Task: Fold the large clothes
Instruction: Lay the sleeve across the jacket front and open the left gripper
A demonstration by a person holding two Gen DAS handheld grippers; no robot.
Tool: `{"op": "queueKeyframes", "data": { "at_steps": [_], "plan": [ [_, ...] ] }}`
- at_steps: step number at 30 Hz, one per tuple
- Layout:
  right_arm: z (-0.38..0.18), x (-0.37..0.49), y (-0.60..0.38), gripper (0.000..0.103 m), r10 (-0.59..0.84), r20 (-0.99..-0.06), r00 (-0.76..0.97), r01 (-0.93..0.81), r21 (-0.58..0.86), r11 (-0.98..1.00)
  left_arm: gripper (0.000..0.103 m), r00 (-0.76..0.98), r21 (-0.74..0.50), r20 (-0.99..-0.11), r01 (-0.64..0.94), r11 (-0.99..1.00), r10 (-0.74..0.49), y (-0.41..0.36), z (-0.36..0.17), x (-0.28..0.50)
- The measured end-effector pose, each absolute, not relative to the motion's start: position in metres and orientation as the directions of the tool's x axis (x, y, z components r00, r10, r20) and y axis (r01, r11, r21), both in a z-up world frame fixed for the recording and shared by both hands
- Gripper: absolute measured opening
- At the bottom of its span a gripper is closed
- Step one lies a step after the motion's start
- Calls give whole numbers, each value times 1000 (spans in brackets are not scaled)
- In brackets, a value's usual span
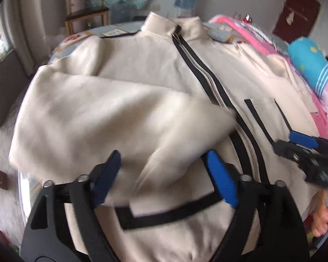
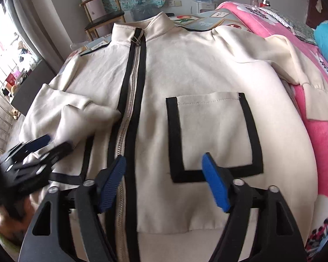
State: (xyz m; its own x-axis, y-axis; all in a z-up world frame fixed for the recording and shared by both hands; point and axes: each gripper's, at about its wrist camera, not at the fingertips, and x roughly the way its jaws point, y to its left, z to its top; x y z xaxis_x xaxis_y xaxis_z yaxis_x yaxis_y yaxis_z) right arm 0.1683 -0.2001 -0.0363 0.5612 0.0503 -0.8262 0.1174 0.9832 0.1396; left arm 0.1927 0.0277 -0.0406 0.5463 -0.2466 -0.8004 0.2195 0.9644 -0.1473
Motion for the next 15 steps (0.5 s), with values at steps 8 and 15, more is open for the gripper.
{"op": "queueKeyframes", "data": {
  "at_steps": [8,15],
  "plan": [
    [-59,186,-195,84,18,-840,542,119,98,988,84,540,-77,-818,240,968,-199,26,-63,175],
    [-66,188,-197,97,-31,-830,557,125,47,991,93,546,-4,-818,305,952,-178,13,-71,175]
  ]
}}
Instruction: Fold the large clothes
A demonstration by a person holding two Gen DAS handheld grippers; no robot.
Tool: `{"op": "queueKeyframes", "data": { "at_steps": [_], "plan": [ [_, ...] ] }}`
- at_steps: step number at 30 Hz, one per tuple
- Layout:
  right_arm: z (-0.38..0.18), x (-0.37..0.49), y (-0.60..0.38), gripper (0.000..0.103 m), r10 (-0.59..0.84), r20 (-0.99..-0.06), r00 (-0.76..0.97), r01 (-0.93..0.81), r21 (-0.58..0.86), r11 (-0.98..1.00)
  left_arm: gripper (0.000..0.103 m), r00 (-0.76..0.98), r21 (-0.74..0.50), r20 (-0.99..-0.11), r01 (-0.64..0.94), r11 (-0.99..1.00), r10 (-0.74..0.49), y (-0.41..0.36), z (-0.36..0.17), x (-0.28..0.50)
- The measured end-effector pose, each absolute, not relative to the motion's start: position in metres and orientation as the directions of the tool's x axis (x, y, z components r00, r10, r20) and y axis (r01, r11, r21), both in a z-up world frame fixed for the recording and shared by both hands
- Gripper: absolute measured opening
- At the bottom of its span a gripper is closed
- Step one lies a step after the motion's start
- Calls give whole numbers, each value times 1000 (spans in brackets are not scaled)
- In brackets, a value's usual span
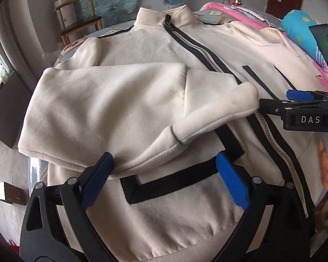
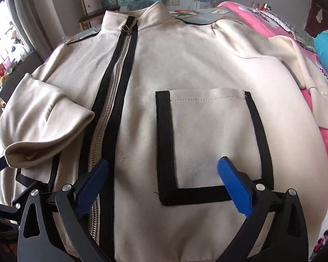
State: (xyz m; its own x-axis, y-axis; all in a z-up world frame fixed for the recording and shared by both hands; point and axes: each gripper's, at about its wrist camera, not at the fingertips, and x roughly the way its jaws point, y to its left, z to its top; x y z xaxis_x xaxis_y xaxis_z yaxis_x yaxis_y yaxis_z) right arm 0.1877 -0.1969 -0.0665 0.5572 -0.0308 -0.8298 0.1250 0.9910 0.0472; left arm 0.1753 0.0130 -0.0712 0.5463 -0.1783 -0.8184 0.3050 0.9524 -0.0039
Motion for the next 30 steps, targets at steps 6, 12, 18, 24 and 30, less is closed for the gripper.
{"op": "queueKeyframes", "data": {
  "at_steps": [6,12,18,24,30],
  "plan": [
    [-68,183,-198,97,-11,-816,577,77,41,996,95,569,2,-799,328,945,-196,12,-74,171],
    [-64,179,-205,97,75,-816,573,-3,89,996,96,571,14,-797,341,940,-196,10,-74,169],
    [-49,174,-218,97,274,-785,556,31,349,937,96,598,19,-776,342,940,-202,11,-75,166],
    [-38,178,-206,97,625,-587,514,-52,706,706,96,585,11,-782,360,933,-216,13,-74,167],
    [-53,200,-185,79,737,-532,416,8,813,582,96,588,-86,-755,348,934,-289,32,-62,161]
  ]
}}
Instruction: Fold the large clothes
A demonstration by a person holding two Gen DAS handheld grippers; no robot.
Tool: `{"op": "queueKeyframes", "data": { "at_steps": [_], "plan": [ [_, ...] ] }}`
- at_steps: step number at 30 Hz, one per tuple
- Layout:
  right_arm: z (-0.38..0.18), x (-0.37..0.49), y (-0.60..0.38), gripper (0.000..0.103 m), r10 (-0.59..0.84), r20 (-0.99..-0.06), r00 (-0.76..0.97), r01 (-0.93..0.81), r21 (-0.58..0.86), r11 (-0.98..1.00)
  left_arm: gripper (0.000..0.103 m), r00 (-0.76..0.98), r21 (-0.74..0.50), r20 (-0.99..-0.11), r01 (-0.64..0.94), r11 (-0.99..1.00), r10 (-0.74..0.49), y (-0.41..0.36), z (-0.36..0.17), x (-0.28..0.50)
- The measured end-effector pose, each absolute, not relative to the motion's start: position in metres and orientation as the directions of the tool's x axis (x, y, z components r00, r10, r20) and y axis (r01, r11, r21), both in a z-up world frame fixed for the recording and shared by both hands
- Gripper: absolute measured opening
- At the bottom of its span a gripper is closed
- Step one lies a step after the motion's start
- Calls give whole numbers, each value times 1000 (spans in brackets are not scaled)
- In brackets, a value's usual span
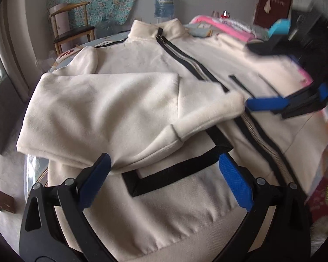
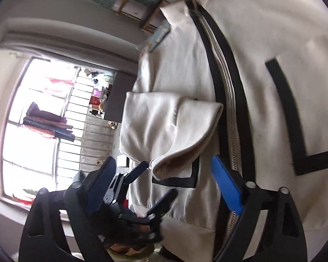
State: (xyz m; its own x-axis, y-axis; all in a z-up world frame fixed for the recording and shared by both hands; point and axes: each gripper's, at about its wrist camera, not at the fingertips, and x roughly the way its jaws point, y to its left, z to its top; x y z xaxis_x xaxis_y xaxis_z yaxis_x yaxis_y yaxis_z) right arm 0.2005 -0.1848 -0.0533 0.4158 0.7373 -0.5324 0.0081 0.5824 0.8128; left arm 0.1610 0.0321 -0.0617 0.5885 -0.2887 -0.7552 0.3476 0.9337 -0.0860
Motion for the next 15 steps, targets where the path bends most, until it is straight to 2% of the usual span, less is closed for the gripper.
{"op": "queueKeyframes", "data": {
  "at_steps": [7,10,14,15],
  "plan": [
    [-75,207,-177,56,725,-578,373,108,804,585,96,600,-110,-752,295,949,-274,63,-55,159],
    [-80,209,-174,39,702,-607,372,127,782,610,96,613,-101,-746,283,954,-260,71,-54,158],
    [-75,209,-169,8,666,-641,381,100,745,659,95,626,-94,-741,258,962,-241,82,-56,159],
    [-70,210,-165,7,651,-653,387,78,727,682,95,626,-98,-742,254,962,-240,84,-57,160]
  ]
}}
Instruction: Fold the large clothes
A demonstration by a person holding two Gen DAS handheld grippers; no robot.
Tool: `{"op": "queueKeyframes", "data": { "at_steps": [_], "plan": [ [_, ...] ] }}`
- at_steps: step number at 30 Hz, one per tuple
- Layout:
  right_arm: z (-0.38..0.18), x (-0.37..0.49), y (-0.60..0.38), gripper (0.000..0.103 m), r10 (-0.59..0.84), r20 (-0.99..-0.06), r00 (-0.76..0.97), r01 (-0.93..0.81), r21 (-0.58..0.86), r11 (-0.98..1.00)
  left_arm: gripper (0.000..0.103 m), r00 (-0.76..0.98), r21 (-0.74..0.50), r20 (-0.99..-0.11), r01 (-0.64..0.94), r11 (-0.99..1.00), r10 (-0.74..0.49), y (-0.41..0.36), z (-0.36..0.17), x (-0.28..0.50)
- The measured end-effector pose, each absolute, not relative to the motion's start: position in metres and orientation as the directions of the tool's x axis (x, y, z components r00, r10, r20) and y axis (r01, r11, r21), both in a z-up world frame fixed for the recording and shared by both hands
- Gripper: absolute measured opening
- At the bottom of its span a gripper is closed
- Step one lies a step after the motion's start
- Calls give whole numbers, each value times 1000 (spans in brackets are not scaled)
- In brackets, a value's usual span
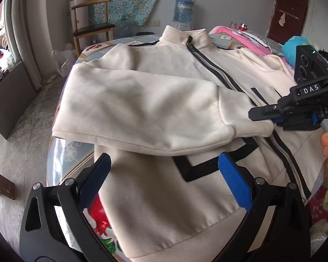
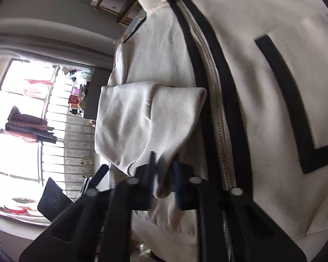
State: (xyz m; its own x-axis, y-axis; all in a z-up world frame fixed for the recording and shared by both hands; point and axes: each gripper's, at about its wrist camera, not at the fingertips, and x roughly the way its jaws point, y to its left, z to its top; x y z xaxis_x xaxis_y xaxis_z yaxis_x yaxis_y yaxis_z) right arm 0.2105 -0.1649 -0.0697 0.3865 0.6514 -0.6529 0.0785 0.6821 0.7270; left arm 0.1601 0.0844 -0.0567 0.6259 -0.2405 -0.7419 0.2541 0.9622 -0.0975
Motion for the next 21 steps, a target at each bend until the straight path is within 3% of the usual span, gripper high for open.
{"op": "queueKeyframes", "data": {
  "at_steps": [4,8,13,17,21],
  "plan": [
    [-36,221,-156,6,607,-673,424,-29,659,751,94,634,-102,-738,234,967,-232,92,-55,162],
    [12,249,-158,6,581,-648,493,-122,609,784,78,652,-111,-725,207,972,-222,101,-46,168],
    [79,272,-184,5,526,-597,606,-191,533,824,70,668,-101,-721,164,981,-186,111,-37,178],
    [115,274,-231,5,447,-552,704,-165,485,859,65,668,-74,-731,127,989,-140,119,-35,191],
    [90,271,-285,5,377,-579,723,-52,498,866,64,658,-50,-747,89,995,-96,125,-36,204]
  ]
}}
